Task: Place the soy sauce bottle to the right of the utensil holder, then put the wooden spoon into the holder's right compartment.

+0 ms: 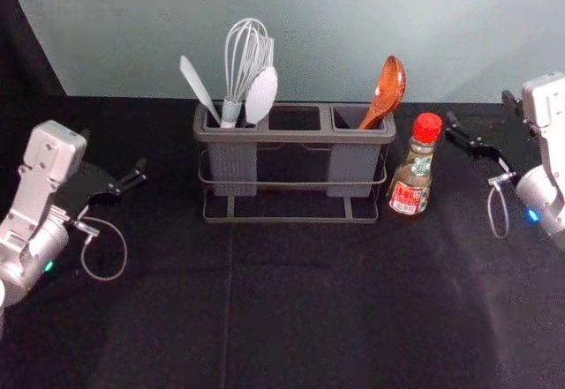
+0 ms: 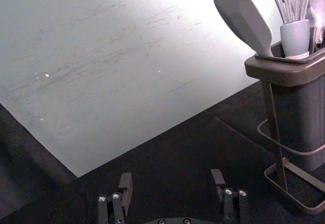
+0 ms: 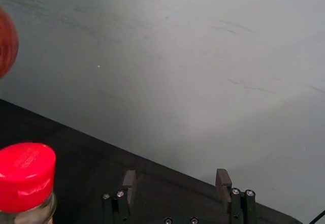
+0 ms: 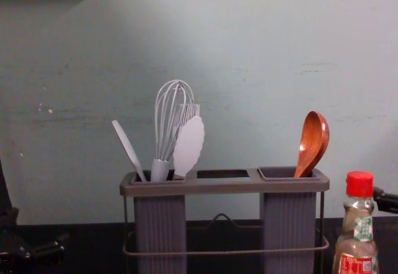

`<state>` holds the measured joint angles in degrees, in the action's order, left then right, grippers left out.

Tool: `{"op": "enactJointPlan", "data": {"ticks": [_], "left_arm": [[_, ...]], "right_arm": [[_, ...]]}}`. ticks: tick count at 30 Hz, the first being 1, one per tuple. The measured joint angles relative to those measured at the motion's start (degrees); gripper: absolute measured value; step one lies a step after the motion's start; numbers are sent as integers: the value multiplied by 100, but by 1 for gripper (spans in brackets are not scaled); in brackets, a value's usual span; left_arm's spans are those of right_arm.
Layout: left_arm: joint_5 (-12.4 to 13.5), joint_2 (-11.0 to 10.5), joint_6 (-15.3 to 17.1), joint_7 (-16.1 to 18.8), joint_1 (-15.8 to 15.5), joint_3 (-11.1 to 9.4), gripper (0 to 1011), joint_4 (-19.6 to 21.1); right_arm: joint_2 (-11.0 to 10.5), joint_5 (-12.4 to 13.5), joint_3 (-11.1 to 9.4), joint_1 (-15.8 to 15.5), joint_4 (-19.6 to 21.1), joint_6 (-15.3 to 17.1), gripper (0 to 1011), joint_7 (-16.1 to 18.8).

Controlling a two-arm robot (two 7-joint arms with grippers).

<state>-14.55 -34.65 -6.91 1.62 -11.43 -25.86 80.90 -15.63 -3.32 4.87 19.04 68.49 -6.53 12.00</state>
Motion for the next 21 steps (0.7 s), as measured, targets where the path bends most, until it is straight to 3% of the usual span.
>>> {"op": "enactJointPlan", "data": {"ticks": [21], "left_arm": [[0,0,0,0,0,0,1011,0]], "right_arm": [[17,71,33,-59,-141,-75,1004,-20]]}}
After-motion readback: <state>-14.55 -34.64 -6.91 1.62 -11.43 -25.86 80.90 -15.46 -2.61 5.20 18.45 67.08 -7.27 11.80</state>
